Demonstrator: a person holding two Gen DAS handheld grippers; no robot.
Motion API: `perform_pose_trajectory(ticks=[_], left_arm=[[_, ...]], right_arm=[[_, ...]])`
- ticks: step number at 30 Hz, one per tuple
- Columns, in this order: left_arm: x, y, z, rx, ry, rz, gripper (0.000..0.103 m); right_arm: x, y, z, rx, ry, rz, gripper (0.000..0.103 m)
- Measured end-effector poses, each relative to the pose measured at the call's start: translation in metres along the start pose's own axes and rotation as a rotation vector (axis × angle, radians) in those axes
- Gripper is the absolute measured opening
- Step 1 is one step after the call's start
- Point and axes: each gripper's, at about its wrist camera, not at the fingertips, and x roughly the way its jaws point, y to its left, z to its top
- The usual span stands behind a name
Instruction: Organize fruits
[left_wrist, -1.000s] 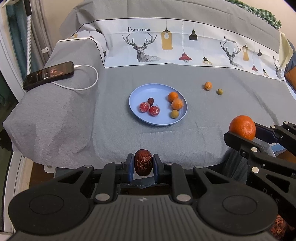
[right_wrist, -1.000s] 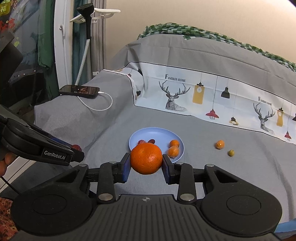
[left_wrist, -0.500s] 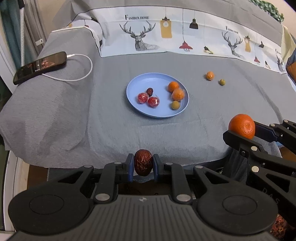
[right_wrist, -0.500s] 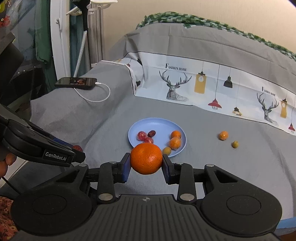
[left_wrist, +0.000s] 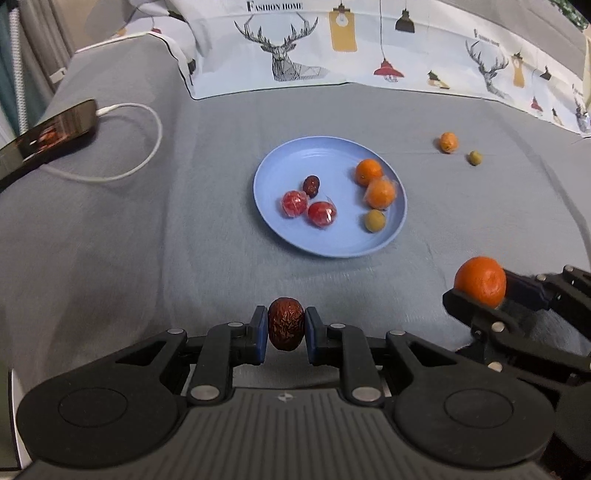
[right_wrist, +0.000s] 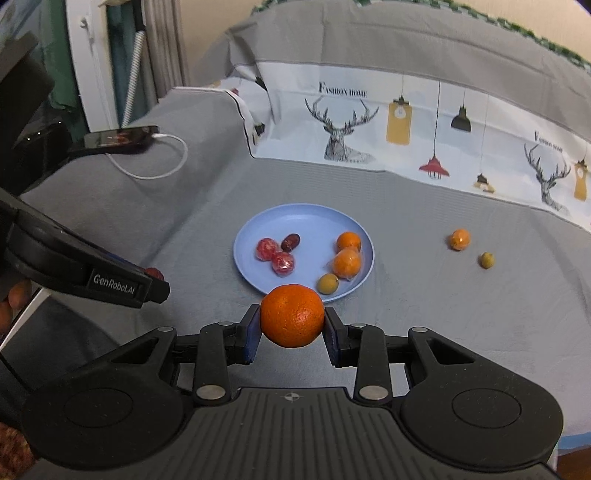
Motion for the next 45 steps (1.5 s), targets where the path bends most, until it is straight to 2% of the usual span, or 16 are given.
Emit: perform_pose_trajectory(ticks=[7, 12, 18, 19, 20, 21, 22, 23, 24, 27, 31, 35, 39, 45], left_arm=[[0.058, -0.002, 0.050, 0.064, 0.019, 0.017, 0.023], [0.102, 0.001, 0.077, 0.057, 0.060, -0.019, 0.023], [0.137, -0.004, 0.099, 0.084, 0.049, -0.038, 0.023], [0.140, -0.004, 0.102, 0.091, 0.046, -0.047, 0.035], [0.142, -0.005, 0.104, 0.096, 0.047, -0.050, 0.066], [0.142, -0.004, 0.106, 0.094, 0.038, -0.043, 0.080], [0.137, -0.001, 0.106, 0.076, 0.007, -0.014, 0.097], [0.130, 0.003, 0.105, 0.060, -0.034, -0.005, 0.103], [0.121, 0.008, 0.102, 0.046, -0.074, -0.009, 0.102], [0.103, 0.018, 0.090, 0.029, -0.079, -0.003, 0.103], [0.086, 0.026, 0.062, -0.005, -0.011, 0.049, 0.103], [0.062, 0.028, 0.030, -0.029, 0.024, 0.064, 0.103], [0.033, 0.023, 0.003, -0.017, 0.026, 0.080, 0.103], [-0.013, 0.008, -0.024, 0.001, -0.054, 0.089, 0.103]], right_arm=[[0.063, -0.015, 0.019, 0.041, 0.055, 0.007, 0.037], [0.106, -0.024, 0.029, 0.050, 0.079, 0.012, 0.037], [0.147, -0.034, 0.039, 0.043, 0.083, -0.007, 0.037], [0.152, -0.035, 0.040, 0.036, 0.082, -0.006, 0.038], [0.156, -0.035, 0.041, 0.025, 0.080, -0.003, 0.039], [0.157, -0.035, 0.043, 0.011, 0.073, -0.001, 0.052], [0.156, -0.035, 0.044, -0.001, 0.064, -0.009, 0.060], [0.154, -0.035, 0.045, -0.012, 0.058, -0.048, 0.072], [0.149, -0.035, 0.044, -0.018, 0.052, -0.056, 0.083], [0.132, -0.036, 0.038, -0.018, 0.055, -0.038, 0.086], [0.107, -0.036, 0.026, 0.023, 0.095, -0.037, 0.087], [0.078, -0.032, 0.020, 0.080, 0.107, -0.025, 0.088], [0.044, -0.019, 0.017, 0.059, 0.057, -0.036, 0.091], [-0.009, -0.003, 0.007, 0.019, -0.039, -0.060, 0.095]])
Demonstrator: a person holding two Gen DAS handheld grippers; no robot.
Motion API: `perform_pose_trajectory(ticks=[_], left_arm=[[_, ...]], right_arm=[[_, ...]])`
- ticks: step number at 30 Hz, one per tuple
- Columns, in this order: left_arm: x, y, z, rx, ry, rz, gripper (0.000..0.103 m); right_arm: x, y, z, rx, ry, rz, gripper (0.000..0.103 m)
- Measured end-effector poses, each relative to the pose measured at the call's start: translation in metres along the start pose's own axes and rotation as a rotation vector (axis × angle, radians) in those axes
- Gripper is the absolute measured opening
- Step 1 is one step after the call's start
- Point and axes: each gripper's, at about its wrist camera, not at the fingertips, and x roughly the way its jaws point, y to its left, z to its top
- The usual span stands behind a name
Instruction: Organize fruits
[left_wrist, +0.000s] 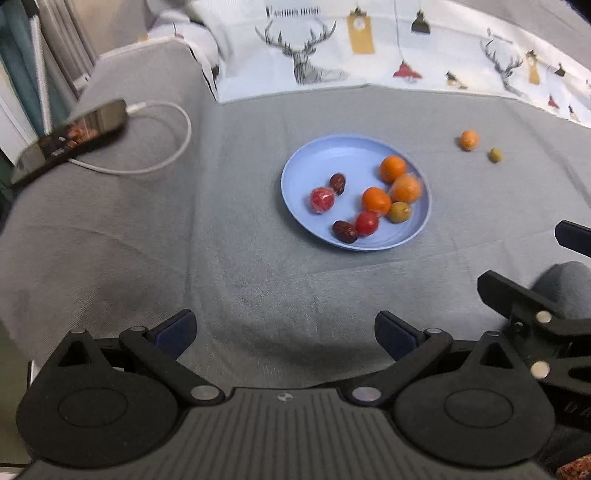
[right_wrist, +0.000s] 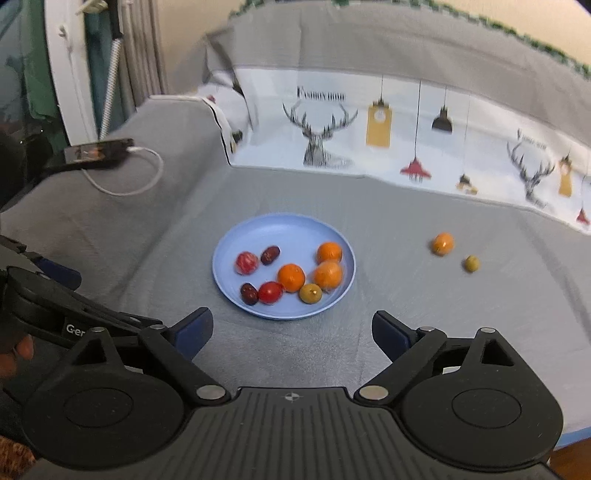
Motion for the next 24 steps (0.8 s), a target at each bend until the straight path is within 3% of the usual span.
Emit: perform_pose_trajectory(ticks=[10, 24], left_arm=[[-0.056, -0.012, -0.024, 0.005, -0.115, 0.030, 0.103], [-0.087, -0.013, -0.038, 0.000, -0.163, 0.087, 0.103]], right_arm=[[-0.066, 0.009, -0.015, -0.035, -0.139, -0.040, 0.098], [-0.095, 0.014, -0.021, -0.050, -0.211, -0.025, 0.099]])
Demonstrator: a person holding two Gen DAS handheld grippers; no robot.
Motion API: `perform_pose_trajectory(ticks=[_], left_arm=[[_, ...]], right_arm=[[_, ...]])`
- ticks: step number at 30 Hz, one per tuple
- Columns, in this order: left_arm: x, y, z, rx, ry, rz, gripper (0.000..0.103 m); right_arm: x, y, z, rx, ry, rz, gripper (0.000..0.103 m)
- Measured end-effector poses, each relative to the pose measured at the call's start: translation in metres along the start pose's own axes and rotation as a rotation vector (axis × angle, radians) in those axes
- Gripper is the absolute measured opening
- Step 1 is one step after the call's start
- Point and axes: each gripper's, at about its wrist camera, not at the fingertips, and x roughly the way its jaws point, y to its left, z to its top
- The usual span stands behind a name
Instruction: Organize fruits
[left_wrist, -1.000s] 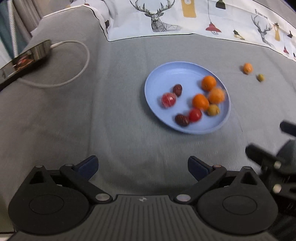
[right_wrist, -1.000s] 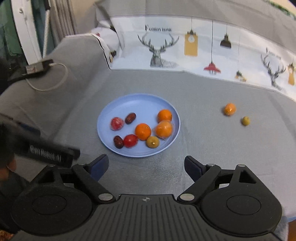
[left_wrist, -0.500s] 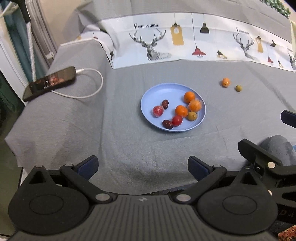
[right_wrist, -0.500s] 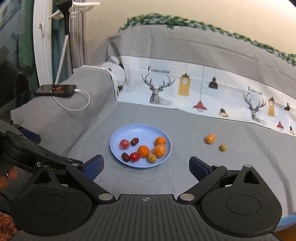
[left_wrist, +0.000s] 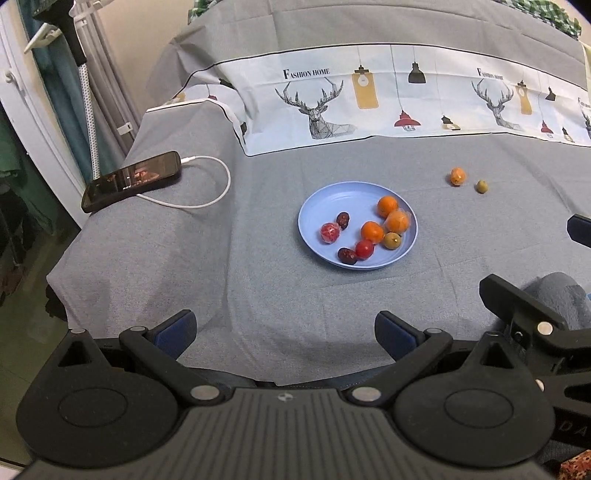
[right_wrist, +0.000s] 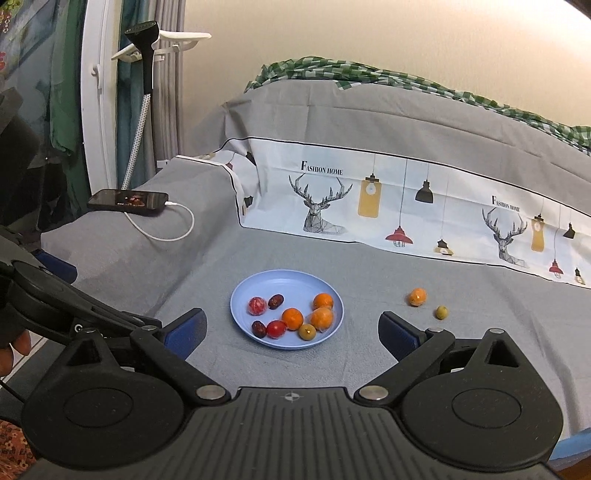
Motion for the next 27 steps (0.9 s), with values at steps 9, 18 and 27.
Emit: perform_pose_trajectory(ticks=[9, 18, 27], left_arm=[[0.004, -0.002, 0.002, 0.008, 0.010, 0.001, 0.103], [0.015, -0.004, 0.003, 0.017, 0.039, -0.005, 0.103], [0.029, -0.010, 0.005, 0.039, 0.076, 0.003, 0.103]], right_arm=[[0.001, -0.002, -0.001, 0.007, 0.007, -0.002, 0.099], [0.012, -0.004, -0.001, 0.020, 0.036, 0.002, 0.100], [0.027, -0.010, -0.005, 0.051, 0.075, 0.016, 0.099]])
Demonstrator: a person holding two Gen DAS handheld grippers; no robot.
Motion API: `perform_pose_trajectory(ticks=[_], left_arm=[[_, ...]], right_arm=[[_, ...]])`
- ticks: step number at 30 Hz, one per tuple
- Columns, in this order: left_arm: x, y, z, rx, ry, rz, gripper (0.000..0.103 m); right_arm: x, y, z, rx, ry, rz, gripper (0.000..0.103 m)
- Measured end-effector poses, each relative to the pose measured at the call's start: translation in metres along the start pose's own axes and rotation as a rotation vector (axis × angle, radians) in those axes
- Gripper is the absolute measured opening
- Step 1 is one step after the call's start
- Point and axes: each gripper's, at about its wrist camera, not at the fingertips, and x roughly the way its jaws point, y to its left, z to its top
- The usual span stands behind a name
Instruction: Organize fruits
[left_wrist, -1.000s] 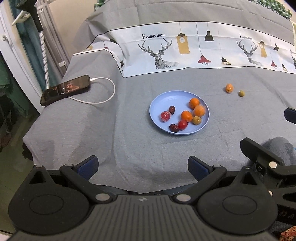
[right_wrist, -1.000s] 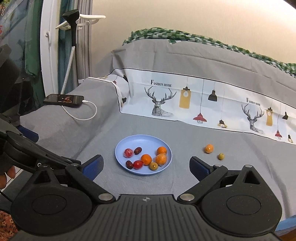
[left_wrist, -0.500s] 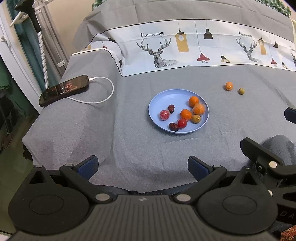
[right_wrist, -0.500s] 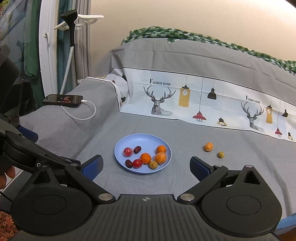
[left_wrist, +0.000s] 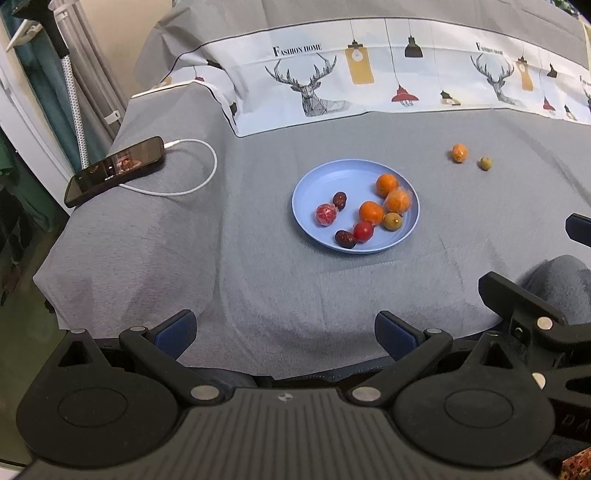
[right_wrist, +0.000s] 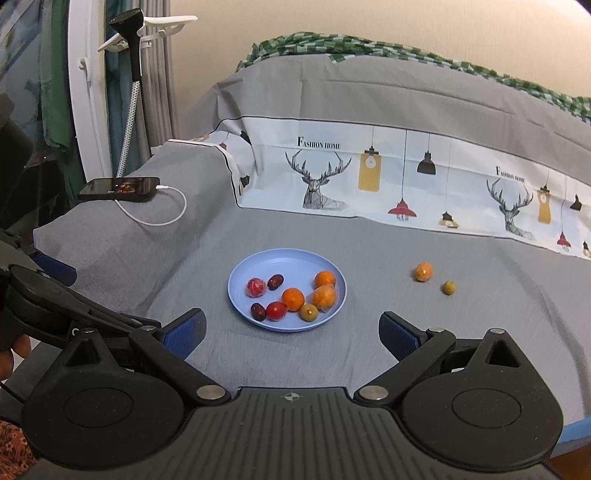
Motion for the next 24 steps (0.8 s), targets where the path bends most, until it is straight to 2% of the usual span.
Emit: perform_pose_trajectory(ticks=[7, 11, 15, 21, 24], left_arm=[[0.023, -0.010, 0.014, 0.033, 0.054, -0.009, 0.103], [0.043, -0.024, 0.037, 0.037, 0.079, -0.057, 0.103], [0.067, -0.049, 0.067, 0.047, 0.078, -0.097, 0.103], [0.115, -0.088, 0.118, 0.028, 0.067, -0.148, 0.103], [0.148, -0.117, 0.146, 0.078, 0.020, -0.151, 0.103]], right_arm=[[0.027, -0.017, -0.003, 0.070, 0.075, 0.025, 0.102], [0.051, -0.043, -0.008, 0.167, 0.124, -0.017, 0.102], [0.086, -0.085, -0.013, 0.266, 0.156, -0.148, 0.102], [0.178, -0.166, -0.012, 0.328, 0.109, -0.408, 0.102], [0.236, -0.207, -0.016, 0.305, 0.123, -0.456, 0.102]])
